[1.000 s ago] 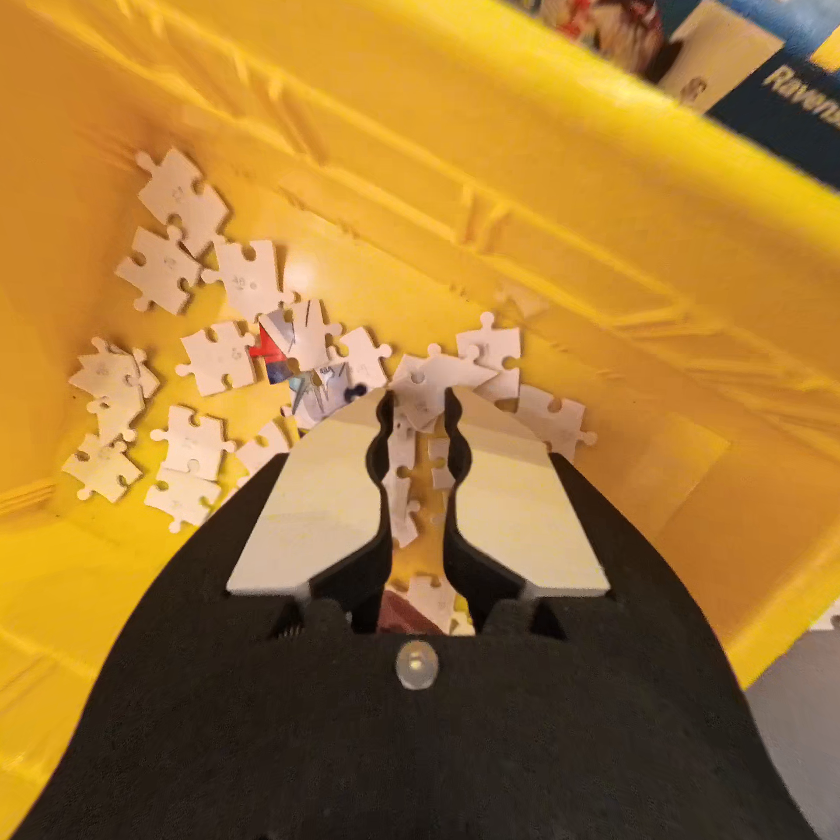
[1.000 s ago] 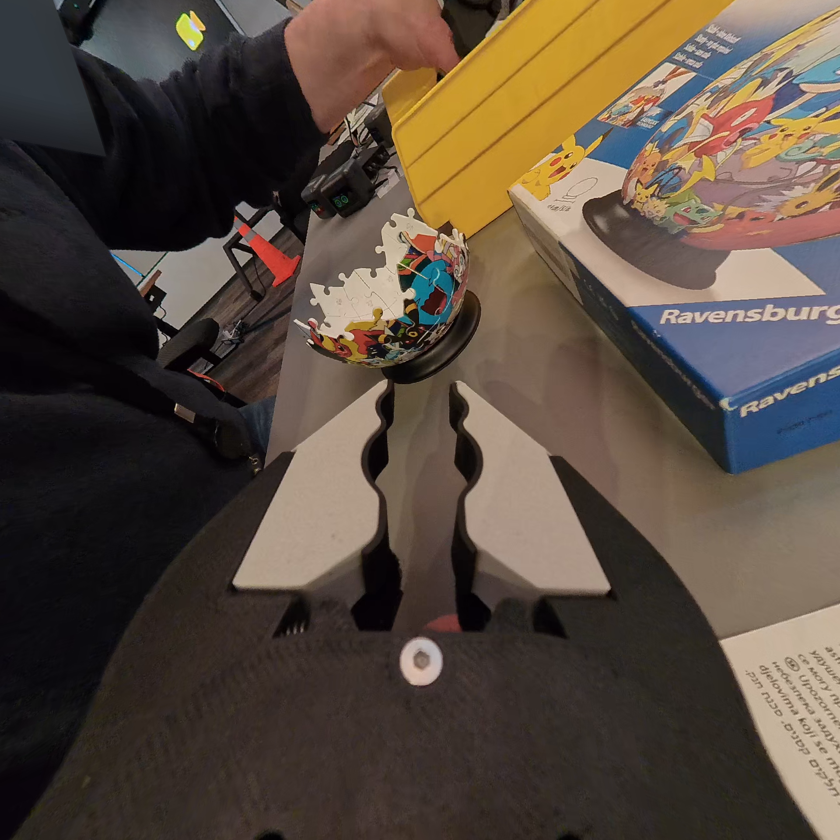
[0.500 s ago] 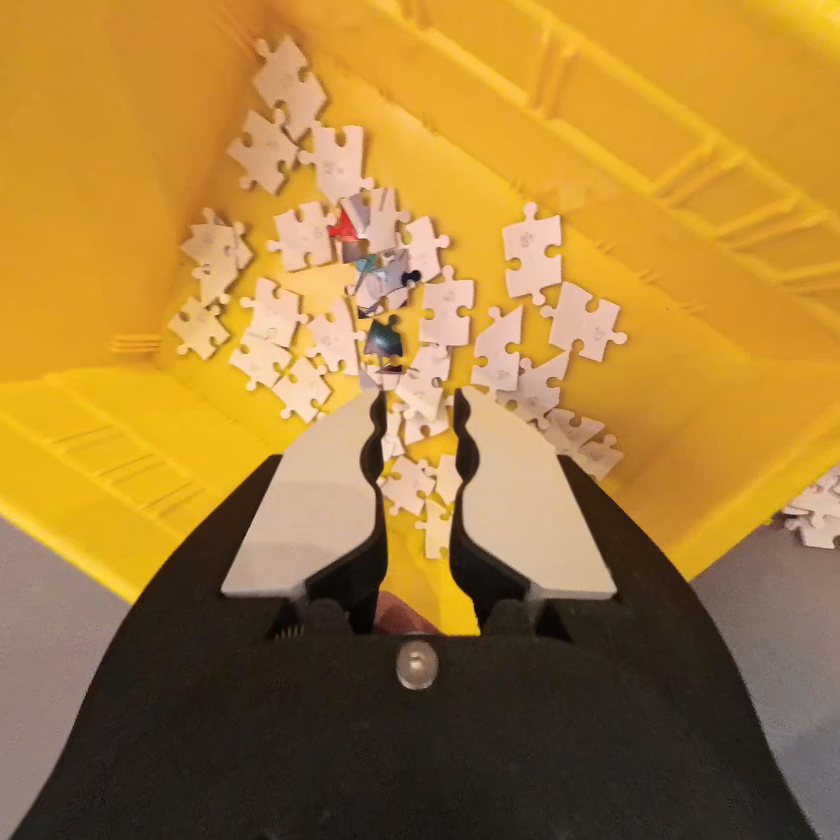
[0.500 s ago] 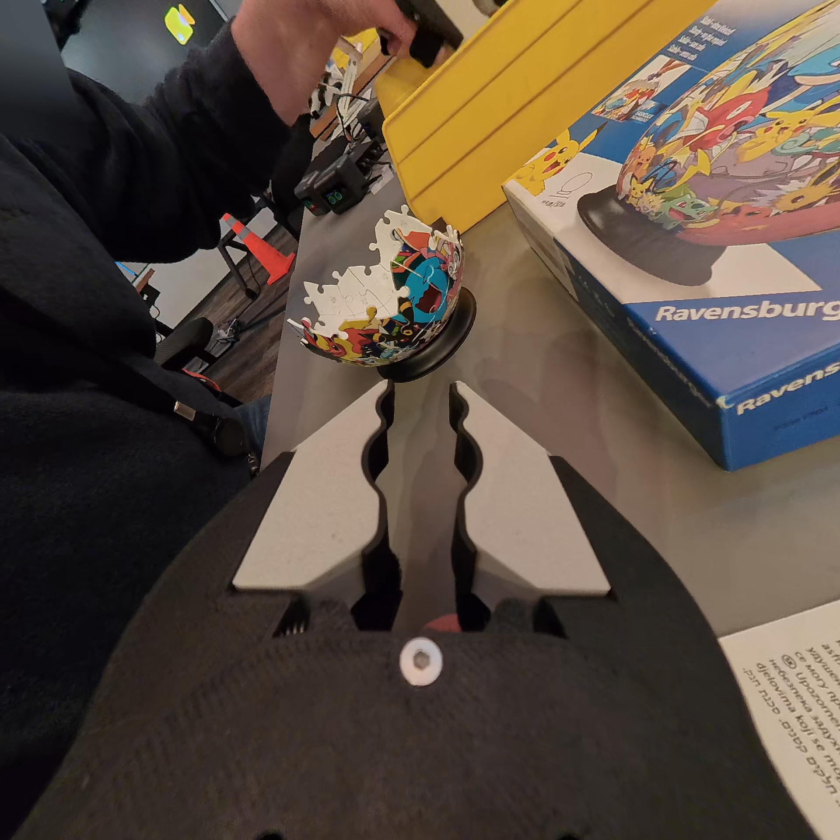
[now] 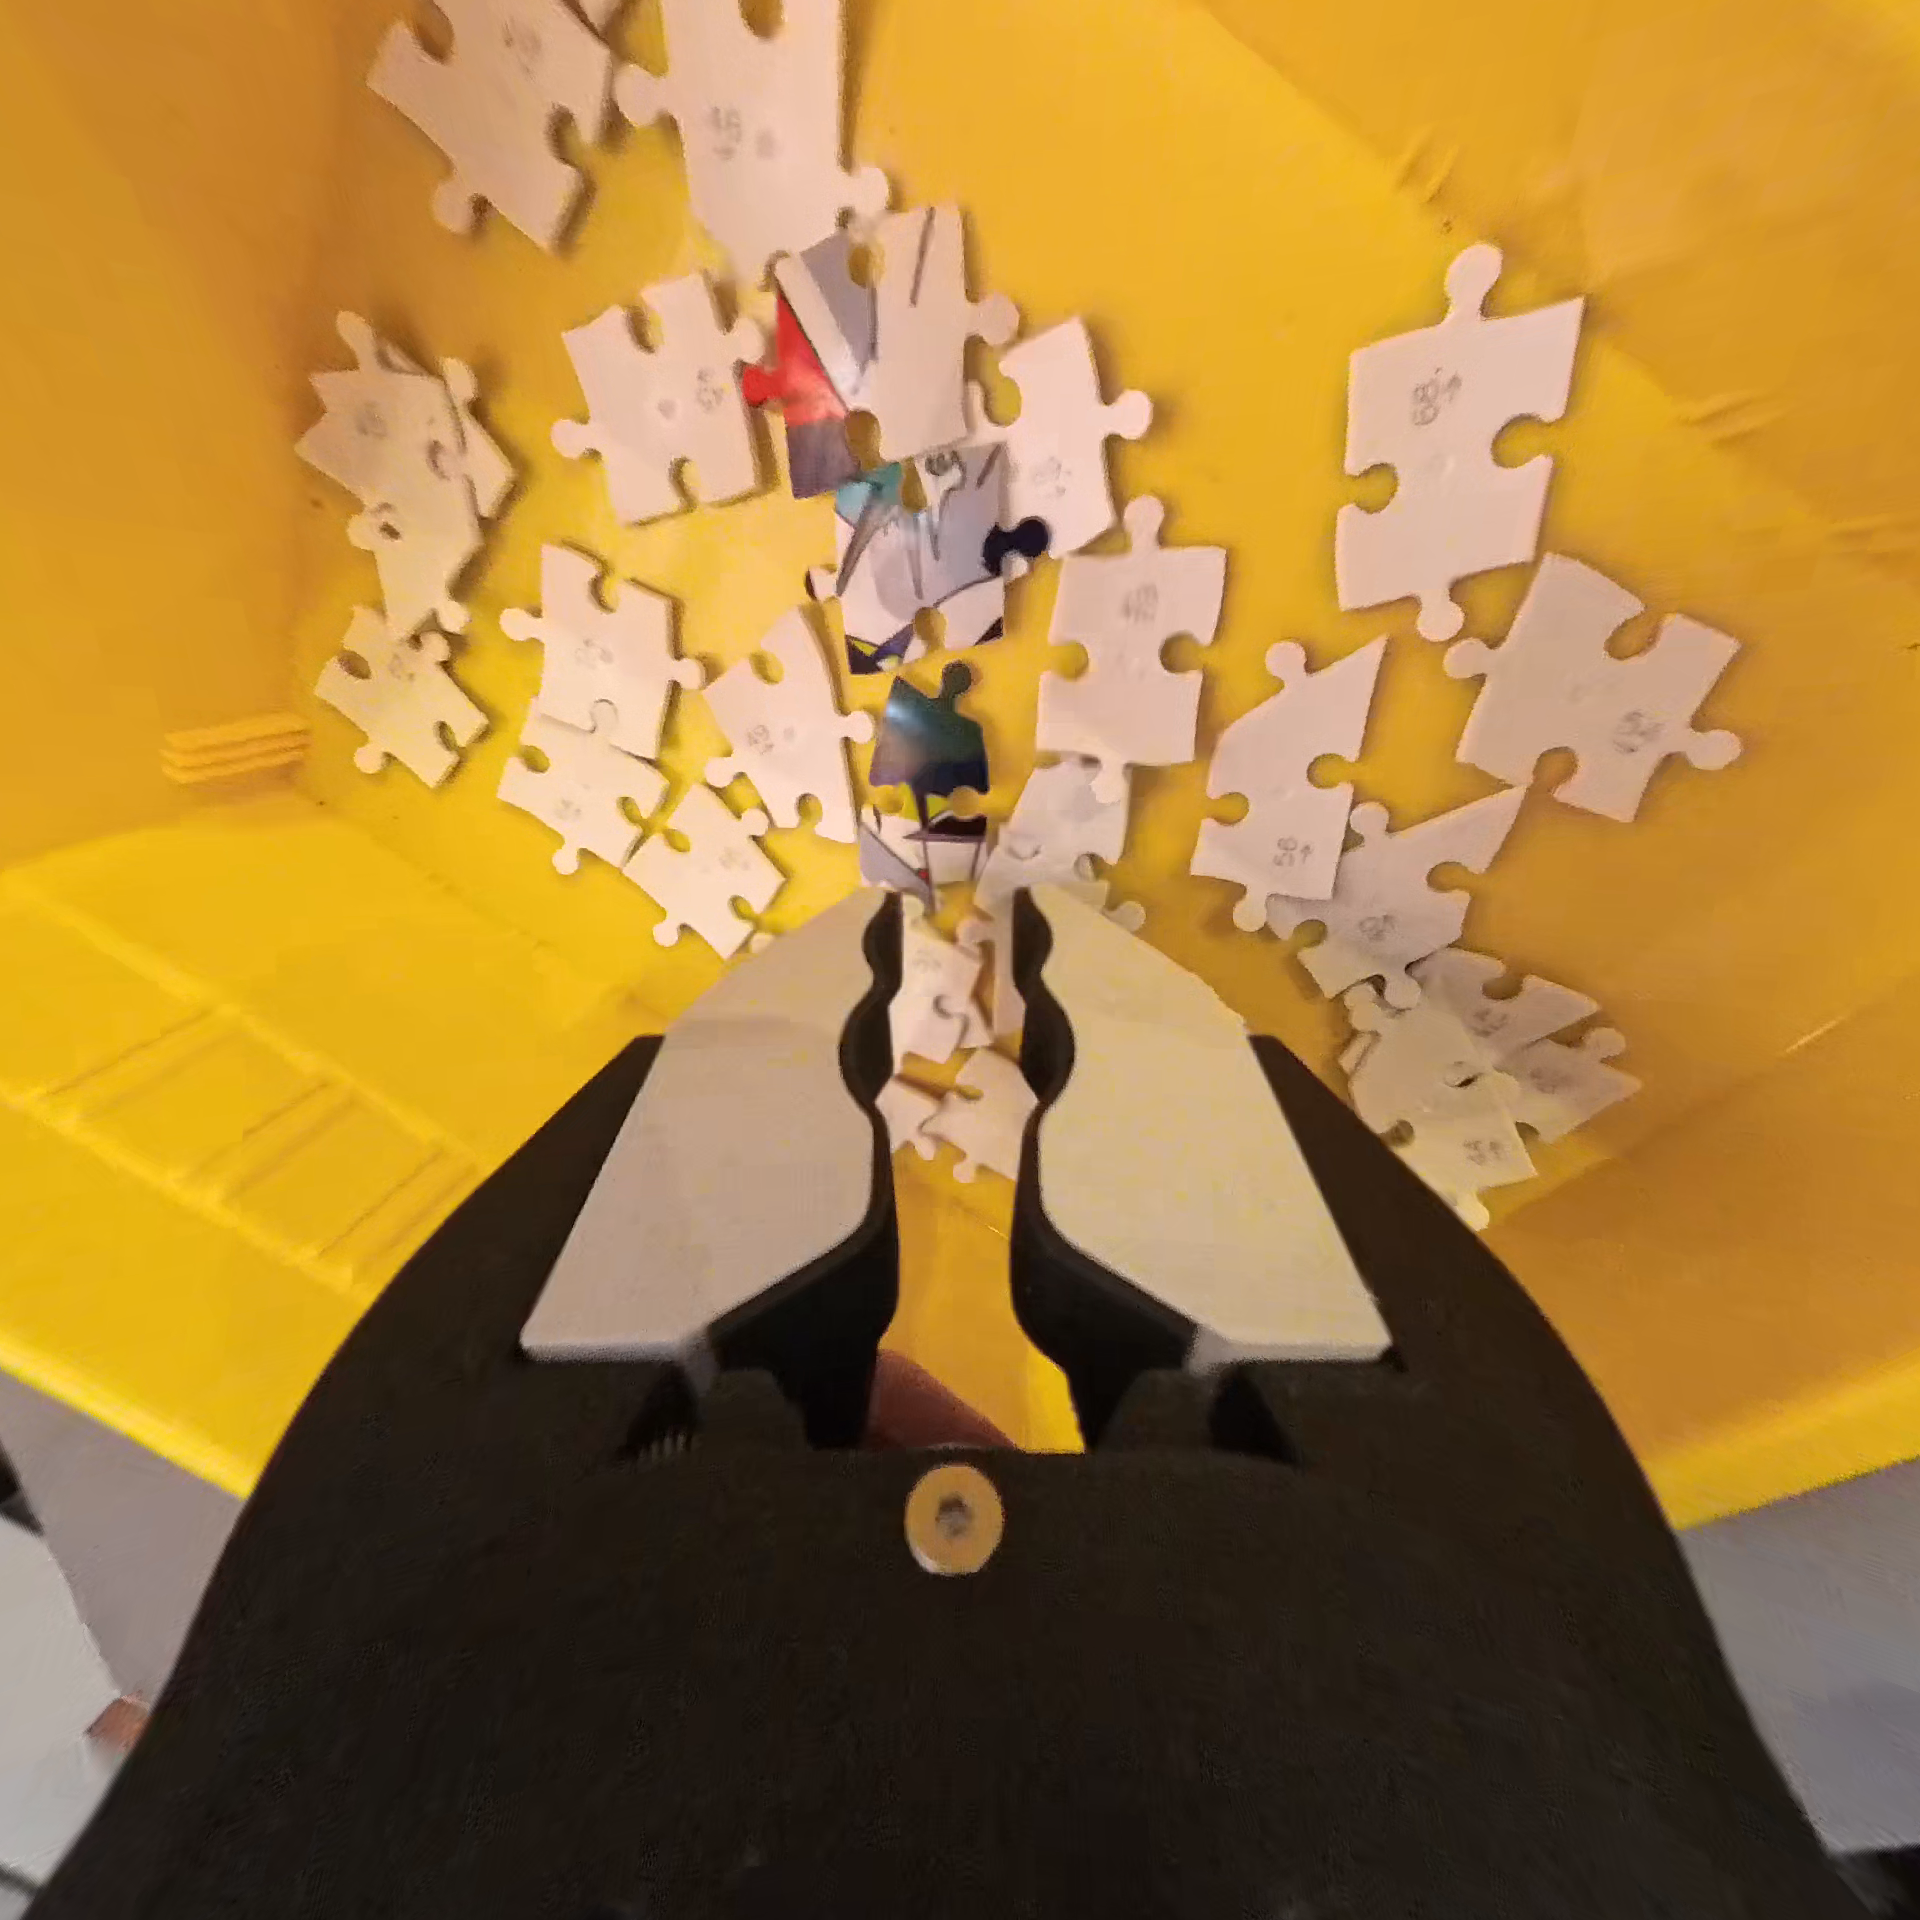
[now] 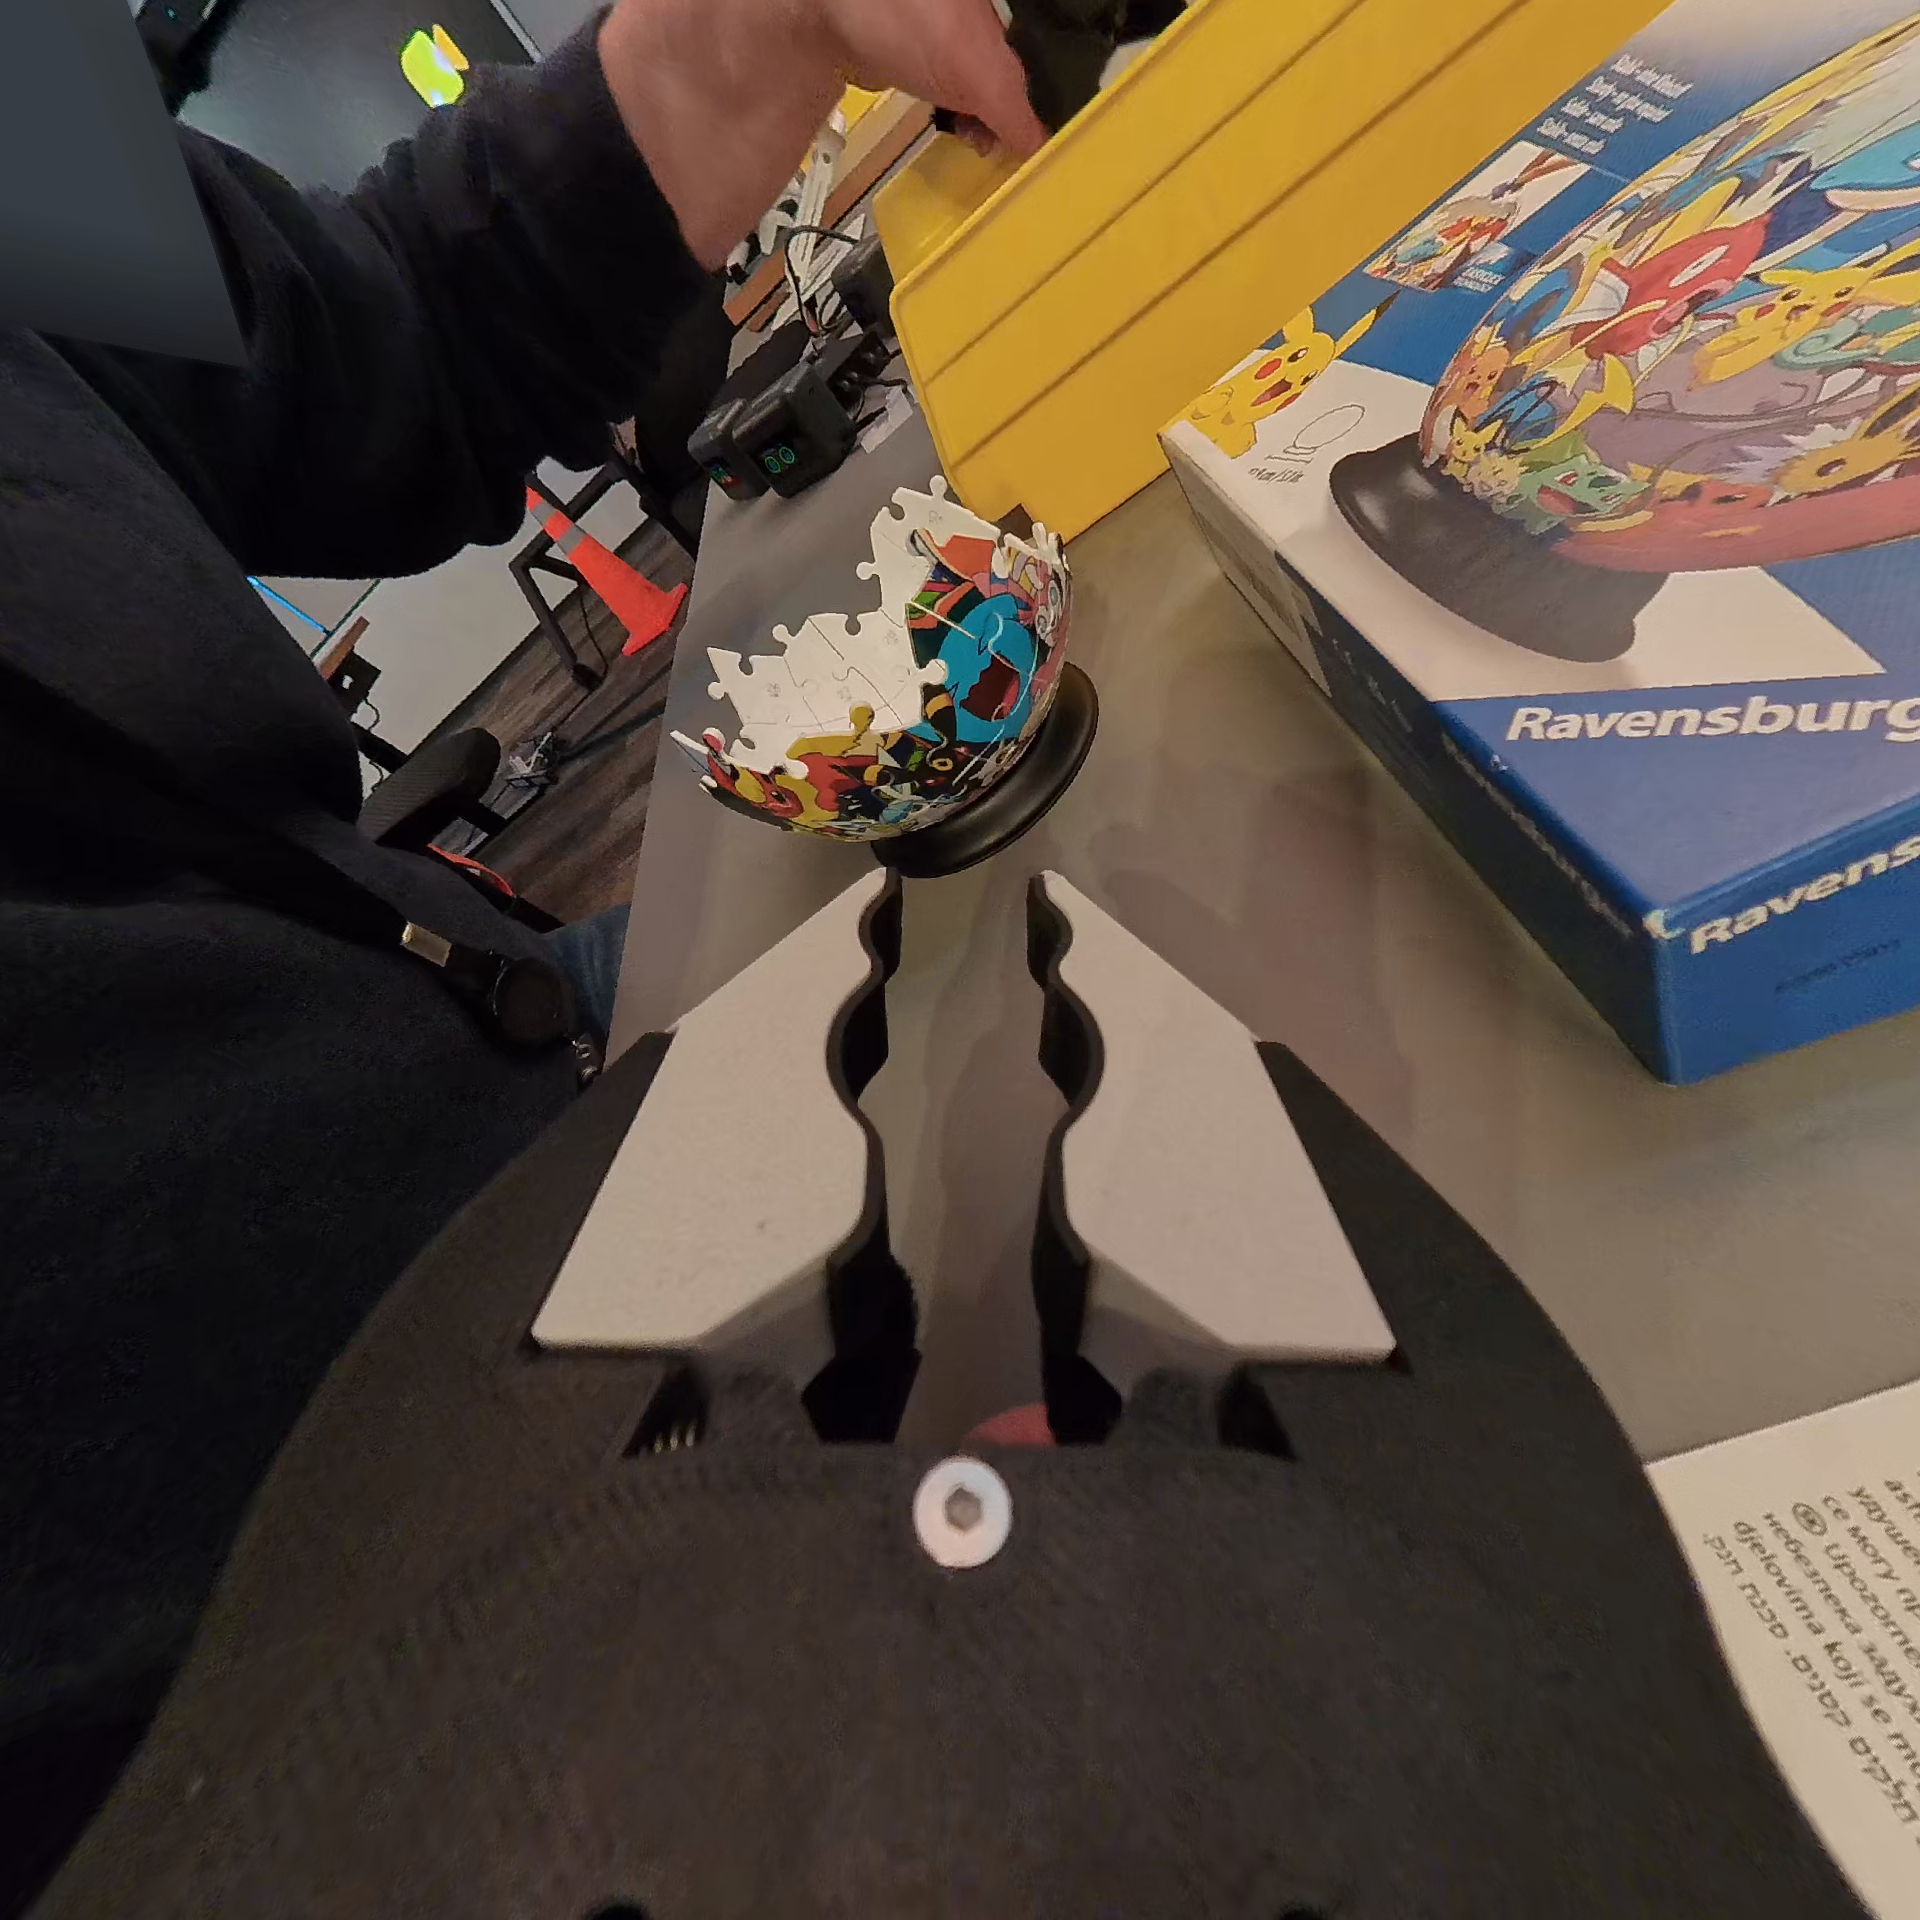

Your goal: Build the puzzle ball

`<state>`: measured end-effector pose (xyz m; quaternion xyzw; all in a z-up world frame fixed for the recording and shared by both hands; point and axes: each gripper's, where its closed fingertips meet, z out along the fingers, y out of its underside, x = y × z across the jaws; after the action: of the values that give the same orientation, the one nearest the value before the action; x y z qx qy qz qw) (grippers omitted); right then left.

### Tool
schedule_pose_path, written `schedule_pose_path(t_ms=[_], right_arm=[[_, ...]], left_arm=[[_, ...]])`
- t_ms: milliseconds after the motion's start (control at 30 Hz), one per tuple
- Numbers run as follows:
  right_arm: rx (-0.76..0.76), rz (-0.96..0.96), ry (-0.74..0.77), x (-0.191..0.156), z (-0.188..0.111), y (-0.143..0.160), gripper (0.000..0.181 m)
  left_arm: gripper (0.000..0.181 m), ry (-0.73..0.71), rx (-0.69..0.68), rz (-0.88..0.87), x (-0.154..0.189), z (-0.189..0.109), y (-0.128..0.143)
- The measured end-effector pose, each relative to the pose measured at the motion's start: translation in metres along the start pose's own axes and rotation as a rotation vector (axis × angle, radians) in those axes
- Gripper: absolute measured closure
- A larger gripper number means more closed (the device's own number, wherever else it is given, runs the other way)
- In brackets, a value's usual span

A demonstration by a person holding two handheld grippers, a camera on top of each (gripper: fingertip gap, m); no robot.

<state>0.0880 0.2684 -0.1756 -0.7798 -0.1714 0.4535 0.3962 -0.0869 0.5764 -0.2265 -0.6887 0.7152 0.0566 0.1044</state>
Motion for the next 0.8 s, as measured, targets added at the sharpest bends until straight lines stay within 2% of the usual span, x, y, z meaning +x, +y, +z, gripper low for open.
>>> schedule_pose_path(t_ms=[33,100,233,433,633,667,700,767,800], right_arm=[[0.001,-0.001,-0.002,0.000,0.000,0.000,0.158],[0.003,-0.001,-0.005,-0.001,0.000,0.000,0.158],[0.008,-0.003,-0.014,-0.002,-0.001,-0.001,0.158],[0.009,-0.004,-0.019,-0.003,-0.001,-0.001,0.158],[0.011,-0.006,-0.019,-0.003,-0.001,-0.001,0.158],[0.012,-0.006,-0.019,-0.003,-0.001,-0.002,0.158],[0.013,-0.006,-0.020,-0.003,-0.001,-0.002,0.158],[0.014,-0.006,-0.022,-0.003,-0.002,-0.002,0.158],[0.015,-0.006,-0.024,-0.004,-0.002,-0.002,0.158]], left_arm=[[0.167,0.004,-0.003,0.003,0.002,0.002,-0.001],[0.165,0.010,-0.018,0.011,0.004,0.001,0.000],[0.153,0.119,-0.045,0.059,0.023,-0.009,0.005],[0.151,0.013,0.042,-0.051,-0.014,-0.030,-0.006],[0.148,-0.012,-0.066,0.085,-0.003,0.003,-0.005],[0.156,-0.006,-0.046,0.084,-0.001,0.006,-0.010],[0.155,-0.007,-0.019,0.071,-0.001,0.006,-0.016],[0.167,-0.021,-0.024,0.052,-0.005,0.008,-0.016],[0.168,-0.038,-0.020,0.051,-0.008,0.009,-0.016]])
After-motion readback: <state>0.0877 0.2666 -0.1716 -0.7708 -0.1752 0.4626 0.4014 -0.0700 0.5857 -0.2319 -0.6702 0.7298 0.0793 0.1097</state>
